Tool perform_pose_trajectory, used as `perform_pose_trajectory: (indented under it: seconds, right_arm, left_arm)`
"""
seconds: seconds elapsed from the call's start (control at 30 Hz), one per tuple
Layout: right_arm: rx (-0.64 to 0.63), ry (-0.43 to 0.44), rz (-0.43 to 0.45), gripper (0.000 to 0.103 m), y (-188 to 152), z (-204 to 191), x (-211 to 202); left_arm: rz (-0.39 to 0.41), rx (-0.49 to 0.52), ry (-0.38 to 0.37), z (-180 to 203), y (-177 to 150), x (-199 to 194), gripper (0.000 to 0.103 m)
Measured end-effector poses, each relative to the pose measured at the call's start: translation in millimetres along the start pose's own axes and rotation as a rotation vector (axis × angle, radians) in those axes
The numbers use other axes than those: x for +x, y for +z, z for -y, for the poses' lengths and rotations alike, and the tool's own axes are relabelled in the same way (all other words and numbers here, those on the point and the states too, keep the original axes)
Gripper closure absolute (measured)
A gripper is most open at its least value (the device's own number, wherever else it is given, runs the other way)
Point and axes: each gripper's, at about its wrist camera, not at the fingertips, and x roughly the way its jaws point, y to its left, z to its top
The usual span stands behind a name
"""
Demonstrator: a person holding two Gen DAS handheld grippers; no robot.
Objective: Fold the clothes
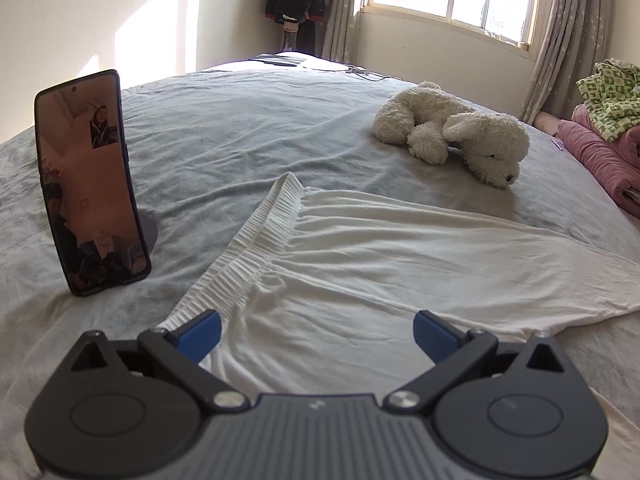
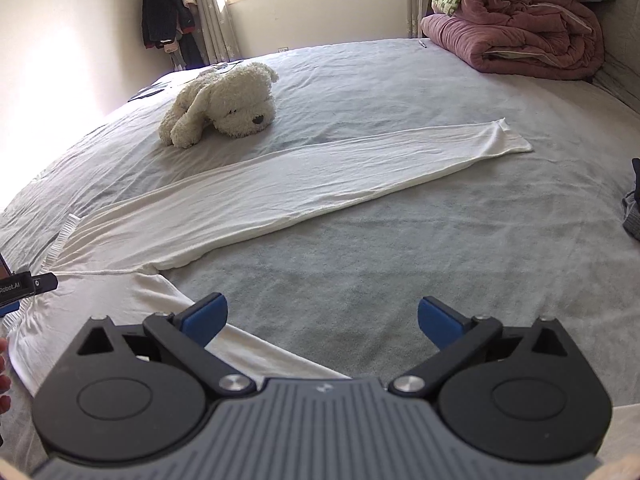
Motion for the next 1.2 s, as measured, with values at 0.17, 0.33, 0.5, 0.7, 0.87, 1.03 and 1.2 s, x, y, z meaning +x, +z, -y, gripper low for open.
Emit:
perform_pose_trajectory:
  seconds: [0.17,0.33,0.5,0.7,0.87,1.03,1.2]
  right_arm:
    - [-0.05,0.069,0.041,0.0,14,-20,11]
    - [-0.173,0.144,0.067,0.0,32,-55,40]
    - [-0.321,0.228,0.027,0.0,54,-93,75]
    - [-0.56,0.331,-0.013,0.0,75,-137,113]
    - [-0.661,0.373,-0.041,0.0,84,-160,143]
    - [-0.734,0.363,-0.066,0.0,90,-178,174]
    - [-0.765,0.342,-0.092,0.001,102,-188,199]
  left_arm:
    - [0.036,0.006,-0.056,-7,0,3,0.001]
    - [0.05,0.077,-0.163,-9,-1,3,0.001]
    - [0.045,0.147,-0.213,-11,-1,6,0.019]
    - [0.013,0.149,-0.194,-23,4,16,0.032]
    - [-0.026,0.118,-0.164,-31,6,24,0.038]
    - [-0.034,0.113,-0.157,-32,8,25,0.039]
    - [-0.051,0.109,-0.141,-33,9,26,0.041]
